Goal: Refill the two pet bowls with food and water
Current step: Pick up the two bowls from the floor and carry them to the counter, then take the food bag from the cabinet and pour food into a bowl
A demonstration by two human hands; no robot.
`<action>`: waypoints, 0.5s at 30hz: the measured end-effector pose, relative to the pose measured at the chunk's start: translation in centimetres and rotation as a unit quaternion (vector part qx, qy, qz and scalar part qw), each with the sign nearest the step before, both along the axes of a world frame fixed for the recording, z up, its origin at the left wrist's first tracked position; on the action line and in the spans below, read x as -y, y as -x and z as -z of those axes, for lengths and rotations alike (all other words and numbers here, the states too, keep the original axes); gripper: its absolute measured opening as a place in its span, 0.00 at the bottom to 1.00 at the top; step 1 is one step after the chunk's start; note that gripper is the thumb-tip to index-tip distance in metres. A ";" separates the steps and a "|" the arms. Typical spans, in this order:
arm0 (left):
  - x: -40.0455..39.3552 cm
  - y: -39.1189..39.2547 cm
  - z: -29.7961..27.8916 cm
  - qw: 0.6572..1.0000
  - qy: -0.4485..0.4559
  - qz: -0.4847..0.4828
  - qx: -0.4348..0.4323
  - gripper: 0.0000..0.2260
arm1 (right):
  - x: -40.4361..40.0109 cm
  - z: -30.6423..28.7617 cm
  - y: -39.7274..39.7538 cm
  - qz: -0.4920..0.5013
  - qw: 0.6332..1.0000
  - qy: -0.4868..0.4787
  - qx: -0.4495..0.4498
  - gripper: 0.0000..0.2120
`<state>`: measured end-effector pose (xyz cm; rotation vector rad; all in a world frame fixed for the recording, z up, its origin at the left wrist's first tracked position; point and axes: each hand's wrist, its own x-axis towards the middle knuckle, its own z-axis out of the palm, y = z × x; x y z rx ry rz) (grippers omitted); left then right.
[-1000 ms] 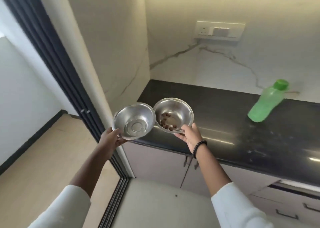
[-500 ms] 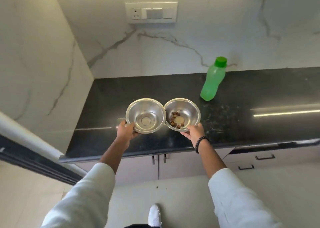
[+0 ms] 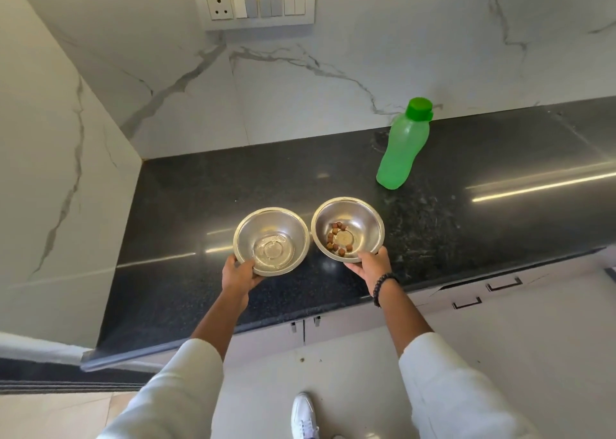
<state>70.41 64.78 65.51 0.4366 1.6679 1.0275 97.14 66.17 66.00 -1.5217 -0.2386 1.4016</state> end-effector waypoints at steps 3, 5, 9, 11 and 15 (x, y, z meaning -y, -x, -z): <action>-0.4 -0.1 0.1 1.000 0.008 0.006 0.020 0.22 | -0.5 -0.1 0.5 -0.009 1.000 -0.002 -0.001 0.25; -0.7 -0.2 0.0 0.999 0.008 0.015 0.043 0.22 | -0.9 -0.2 0.6 -0.031 0.999 0.008 0.012 0.23; -0.9 -0.2 -0.6 0.999 0.024 0.029 0.035 0.25 | -1.2 -0.7 0.2 -0.077 0.986 0.069 0.131 0.28; -0.8 -0.1 -1.6 0.996 0.025 0.022 -0.086 0.27 | -0.9 -1.0 -0.5 -0.099 0.948 0.081 0.292 0.32; -2.2 -1.3 -6.8 0.958 -0.108 0.035 -0.263 0.19 | -2.0 -4.8 -0.9 -0.145 0.866 -0.033 0.477 0.27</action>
